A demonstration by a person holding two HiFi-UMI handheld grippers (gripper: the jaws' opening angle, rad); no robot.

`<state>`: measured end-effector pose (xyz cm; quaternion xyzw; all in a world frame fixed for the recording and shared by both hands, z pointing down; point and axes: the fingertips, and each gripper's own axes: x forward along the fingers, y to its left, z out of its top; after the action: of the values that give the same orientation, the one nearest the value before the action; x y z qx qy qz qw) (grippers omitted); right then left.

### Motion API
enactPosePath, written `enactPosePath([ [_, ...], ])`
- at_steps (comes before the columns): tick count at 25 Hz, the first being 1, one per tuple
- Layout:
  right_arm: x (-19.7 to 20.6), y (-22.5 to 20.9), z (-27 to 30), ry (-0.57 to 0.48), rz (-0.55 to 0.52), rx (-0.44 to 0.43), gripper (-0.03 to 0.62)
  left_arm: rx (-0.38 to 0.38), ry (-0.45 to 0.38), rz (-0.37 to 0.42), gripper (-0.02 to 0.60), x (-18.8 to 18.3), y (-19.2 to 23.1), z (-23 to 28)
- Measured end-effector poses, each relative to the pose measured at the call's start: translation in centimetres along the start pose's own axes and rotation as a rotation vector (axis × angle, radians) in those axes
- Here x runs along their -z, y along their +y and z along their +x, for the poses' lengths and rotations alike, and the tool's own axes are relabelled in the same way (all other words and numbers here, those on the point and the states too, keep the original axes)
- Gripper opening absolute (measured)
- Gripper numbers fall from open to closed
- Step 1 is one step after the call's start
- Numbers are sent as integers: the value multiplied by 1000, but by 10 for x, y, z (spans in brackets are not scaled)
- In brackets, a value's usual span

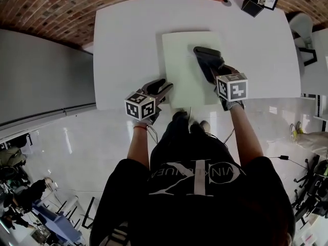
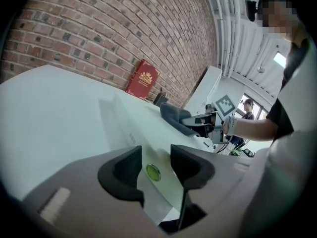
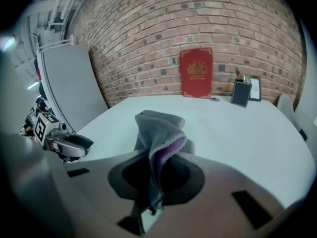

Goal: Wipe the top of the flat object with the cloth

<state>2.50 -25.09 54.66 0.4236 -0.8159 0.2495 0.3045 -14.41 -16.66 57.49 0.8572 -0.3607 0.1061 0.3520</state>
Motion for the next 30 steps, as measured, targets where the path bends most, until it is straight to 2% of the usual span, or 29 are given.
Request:
enactPosePath([
  [12, 23, -34, -31, -2, 40, 94, 49, -6, -36, -65, 190, 1, 2, 0],
  [14, 17, -35, -38, -34, 37, 108, 49, -13, -52, -125, 190, 0, 2, -1],
  [16, 4, -28, -46, -90, 39, 94, 49, -27, -117, -229, 187, -10, 5, -5],
  [18, -8, -13, -51, -130, 53, 39, 49, -65, -205, -274, 163, -24, 11, -15],
  [21, -18, 27, -49, -143, 51, -84, 49, -153, -237, -205, 104, -32, 18, -34],
  [24, -19, 78, -41, -126, 23, -219, 49, -224, -259, -141, 12, -35, 20, -53],
  [30, -1, 168, -27, -36, -25, -441, 49, -278, -300, -107, 12, -27, 14, -83],
])
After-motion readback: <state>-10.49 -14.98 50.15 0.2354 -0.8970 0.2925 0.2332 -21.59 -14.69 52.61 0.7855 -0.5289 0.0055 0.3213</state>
